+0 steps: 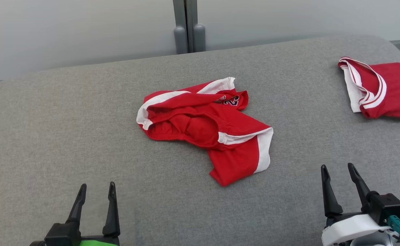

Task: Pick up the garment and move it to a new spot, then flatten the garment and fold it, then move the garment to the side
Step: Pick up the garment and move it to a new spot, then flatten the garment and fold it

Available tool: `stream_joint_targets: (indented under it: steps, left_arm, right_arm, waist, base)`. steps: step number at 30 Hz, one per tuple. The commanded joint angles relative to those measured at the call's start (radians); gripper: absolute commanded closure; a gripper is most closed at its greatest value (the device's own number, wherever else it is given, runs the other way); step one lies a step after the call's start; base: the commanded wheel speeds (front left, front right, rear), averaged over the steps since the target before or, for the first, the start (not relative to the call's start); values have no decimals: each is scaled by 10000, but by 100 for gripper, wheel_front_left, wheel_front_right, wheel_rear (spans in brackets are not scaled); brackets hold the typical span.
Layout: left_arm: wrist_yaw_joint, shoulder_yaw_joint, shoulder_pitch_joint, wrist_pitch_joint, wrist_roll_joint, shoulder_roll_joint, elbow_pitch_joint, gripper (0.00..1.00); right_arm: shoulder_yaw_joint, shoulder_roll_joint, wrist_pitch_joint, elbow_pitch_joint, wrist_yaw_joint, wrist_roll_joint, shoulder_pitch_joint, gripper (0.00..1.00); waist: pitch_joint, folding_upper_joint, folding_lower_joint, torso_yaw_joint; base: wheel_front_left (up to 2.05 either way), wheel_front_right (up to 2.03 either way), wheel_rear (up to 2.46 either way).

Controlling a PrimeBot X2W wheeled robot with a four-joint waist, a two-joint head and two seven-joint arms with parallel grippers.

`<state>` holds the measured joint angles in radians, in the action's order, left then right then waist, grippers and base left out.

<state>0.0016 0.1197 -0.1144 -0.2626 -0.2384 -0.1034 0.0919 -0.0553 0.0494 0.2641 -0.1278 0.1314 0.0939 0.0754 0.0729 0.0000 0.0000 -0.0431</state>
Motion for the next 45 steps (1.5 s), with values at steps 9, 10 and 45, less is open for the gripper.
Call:
stream_joint_targets:
  steps: [9,10,45]
  left_arm:
    - [-825,-747,-53,-26,734,437,204,0]
    - [-864,-791,-38,-26,778,452,219,0]
    - [-1214,3220,5763,1844,-967,101,5352,0]
  right_arm:
    - [32,20,1,-305,-16,-102,240,0]
    - [58,19,1,-323,-16,-91,241,0]
    - [1063,13,1,-267,-16,1006,-876,0]
  waist:
    - [-404,0,0,447]
    - [-416,0,0,435]
    - [1132,0,0,-2724]
  base:
    - [0,0,0]
    - [0,0,0]
    - [0,0,0]
